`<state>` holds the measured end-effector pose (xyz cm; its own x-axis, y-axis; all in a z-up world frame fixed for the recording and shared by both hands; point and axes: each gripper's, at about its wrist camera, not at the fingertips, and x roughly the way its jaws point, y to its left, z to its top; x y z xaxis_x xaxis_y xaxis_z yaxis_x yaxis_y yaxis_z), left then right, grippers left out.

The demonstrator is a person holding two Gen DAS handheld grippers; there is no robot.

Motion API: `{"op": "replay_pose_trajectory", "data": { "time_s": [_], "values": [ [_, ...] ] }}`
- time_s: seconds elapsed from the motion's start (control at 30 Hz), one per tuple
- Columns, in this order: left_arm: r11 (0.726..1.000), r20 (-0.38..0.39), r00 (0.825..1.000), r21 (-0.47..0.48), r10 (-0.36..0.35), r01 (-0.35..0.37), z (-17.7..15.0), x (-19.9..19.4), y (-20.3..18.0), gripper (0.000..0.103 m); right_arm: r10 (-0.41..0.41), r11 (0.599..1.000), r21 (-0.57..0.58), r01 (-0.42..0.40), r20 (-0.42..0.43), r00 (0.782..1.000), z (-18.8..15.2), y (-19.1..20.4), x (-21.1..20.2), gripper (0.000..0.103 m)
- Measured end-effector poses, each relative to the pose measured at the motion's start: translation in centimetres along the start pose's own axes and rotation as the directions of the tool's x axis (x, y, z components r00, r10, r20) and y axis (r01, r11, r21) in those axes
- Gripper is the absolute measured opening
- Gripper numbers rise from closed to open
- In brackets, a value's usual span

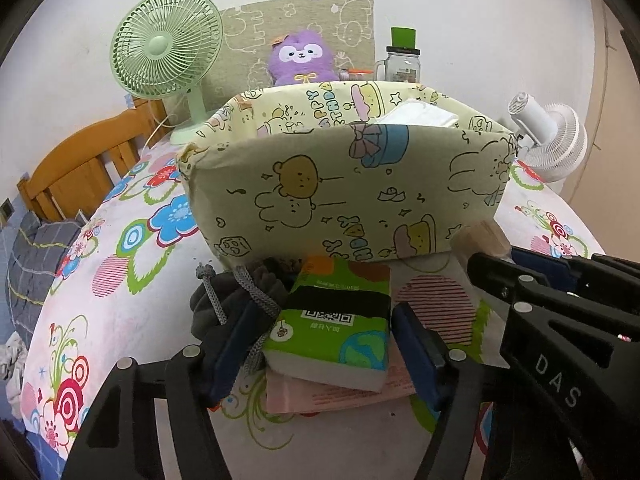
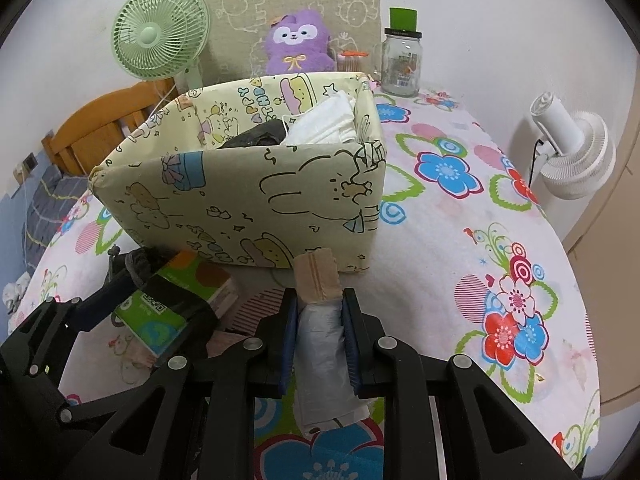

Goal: Organize soft objects
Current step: 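Grasp the green tissue pack with the left tool while the right tool grasps the white rolled cloth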

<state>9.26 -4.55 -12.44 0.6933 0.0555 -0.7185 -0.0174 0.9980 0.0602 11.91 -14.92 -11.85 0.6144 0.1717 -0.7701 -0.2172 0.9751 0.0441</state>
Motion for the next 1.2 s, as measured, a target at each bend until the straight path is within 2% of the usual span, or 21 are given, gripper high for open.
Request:
{"op": "replay_pose_trajectory", "data": {
  "time_s": [0.47,0.93,1.07,1.13,1.17,1.2],
  "values": [
    [1.0,-0.032,0.999,0.017,-0.023,0.024,-0.9,-0.3,-1.2,0.074,0.015,1.0,0.003,-0.015,0.016,1.0,-0.5,-0.1,-1.0,0.024],
    [0.999,-0.055,0.998,-0.016,-0.032,0.031,0.0,1.0,-1.1,0.074,0.022,0.999,0.023,-0.022,0.005,1.0,-0.3,-0.9,-0.3,0.024],
    [1.0,-0.056,0.998,-0.015,-0.028,0.027,0.3,1.3,-1.3,0.07,0.019,1.0,0.023,-0.019,0.001,1.0,-0.1,-0.8,0.0,0.024],
    [0.999,-0.056,0.998,-0.018,-0.031,0.03,0.3,1.4,-1.3,0.063,0.019,1.0,0.023,-0.019,0.0,1.0,-0.1,-0.8,0.1,0.024],
    [0.999,-0.054,0.998,-0.02,-0.037,0.036,0.4,1.4,-1.3,0.056,0.018,1.0,0.023,-0.018,0.0,1.0,0.0,-0.8,0.1,0.024],
    [0.998,-0.056,0.997,-0.025,-0.052,0.051,0.4,1.4,-1.2,0.056,0.017,1.0,0.022,-0.017,0.0,1.0,0.0,-0.7,0.1,0.024]
  ]
}}
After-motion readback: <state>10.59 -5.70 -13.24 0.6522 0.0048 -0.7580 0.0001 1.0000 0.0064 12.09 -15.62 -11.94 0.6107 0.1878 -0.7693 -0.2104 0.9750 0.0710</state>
